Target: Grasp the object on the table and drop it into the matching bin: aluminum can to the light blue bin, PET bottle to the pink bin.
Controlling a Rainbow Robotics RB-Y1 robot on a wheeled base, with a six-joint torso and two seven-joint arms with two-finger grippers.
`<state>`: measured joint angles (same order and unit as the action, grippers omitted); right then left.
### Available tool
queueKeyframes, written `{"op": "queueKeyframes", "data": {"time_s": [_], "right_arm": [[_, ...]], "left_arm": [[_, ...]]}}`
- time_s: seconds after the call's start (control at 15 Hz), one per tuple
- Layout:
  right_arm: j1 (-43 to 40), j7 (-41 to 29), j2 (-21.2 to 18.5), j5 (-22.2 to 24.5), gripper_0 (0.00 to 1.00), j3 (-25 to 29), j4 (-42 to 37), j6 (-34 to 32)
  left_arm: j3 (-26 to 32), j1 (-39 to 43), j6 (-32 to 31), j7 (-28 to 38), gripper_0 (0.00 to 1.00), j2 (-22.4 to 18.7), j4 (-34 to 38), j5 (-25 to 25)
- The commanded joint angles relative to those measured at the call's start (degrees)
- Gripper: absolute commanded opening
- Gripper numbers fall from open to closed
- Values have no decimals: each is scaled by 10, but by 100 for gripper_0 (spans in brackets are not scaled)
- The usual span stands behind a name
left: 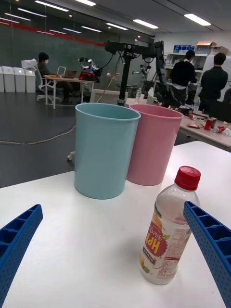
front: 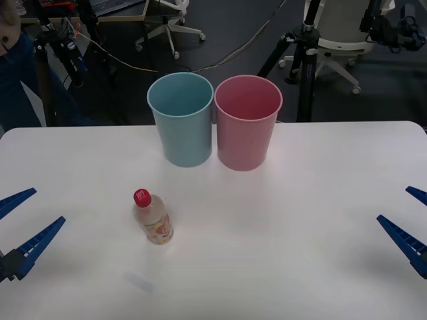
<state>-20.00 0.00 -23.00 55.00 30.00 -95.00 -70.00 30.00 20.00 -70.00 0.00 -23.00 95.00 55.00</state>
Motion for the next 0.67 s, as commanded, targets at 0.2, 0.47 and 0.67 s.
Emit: {"op": "queueKeyframes", "data": {"time_s": [0.2, 0.47, 0.67], "right_arm": [[0, 0, 0, 0, 100, 0, 0, 0], [0, 0, 0, 0, 100, 0, 0, 0], [0, 0, 0, 0, 100, 0, 0, 0]], "left_arm": [[22, 20, 3, -1, 100, 17, -4, -3], [22, 35, 5, -15, 100, 12, -4, 10], [8, 35, 8, -73, 100, 12, -5, 31]]}}
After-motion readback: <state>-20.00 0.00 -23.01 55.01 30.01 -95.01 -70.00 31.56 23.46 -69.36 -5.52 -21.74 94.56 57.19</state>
